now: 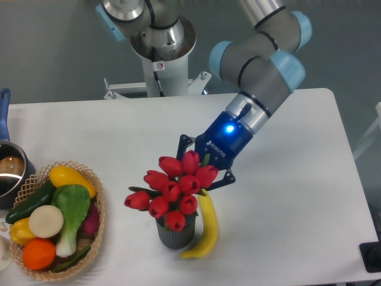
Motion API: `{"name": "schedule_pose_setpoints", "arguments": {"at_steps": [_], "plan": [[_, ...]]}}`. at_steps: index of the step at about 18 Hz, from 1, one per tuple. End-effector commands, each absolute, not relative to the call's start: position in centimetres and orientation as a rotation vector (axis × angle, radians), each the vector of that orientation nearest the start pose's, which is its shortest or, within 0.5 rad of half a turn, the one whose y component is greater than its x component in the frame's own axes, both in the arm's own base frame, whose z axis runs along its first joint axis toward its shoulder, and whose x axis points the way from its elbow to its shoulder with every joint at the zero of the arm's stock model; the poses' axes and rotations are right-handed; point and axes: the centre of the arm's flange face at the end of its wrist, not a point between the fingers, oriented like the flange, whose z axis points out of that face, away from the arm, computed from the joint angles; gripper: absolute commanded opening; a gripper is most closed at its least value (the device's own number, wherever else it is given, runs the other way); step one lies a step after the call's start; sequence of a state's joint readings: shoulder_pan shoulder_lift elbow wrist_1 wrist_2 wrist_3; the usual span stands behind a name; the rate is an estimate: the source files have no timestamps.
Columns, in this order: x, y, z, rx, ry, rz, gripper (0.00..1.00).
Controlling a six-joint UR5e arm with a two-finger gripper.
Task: Pick up the flowers from the vase
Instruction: 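Lift the gripped tulips up out of the grey vase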
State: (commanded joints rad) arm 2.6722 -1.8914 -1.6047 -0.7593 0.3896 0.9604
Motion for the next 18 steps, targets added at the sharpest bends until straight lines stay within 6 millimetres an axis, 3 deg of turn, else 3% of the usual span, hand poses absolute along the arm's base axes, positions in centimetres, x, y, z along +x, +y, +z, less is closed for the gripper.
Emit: {"name": "schedule_pose_setpoints", "arguments": {"at_steps": [6,18], "plan": [[-45.3,47.4,48.5,-1.89,0.008,-0.357,0.0],[-44.7,47.2,49.8,-1.861,-0.052,-0.429,0.0]]}}
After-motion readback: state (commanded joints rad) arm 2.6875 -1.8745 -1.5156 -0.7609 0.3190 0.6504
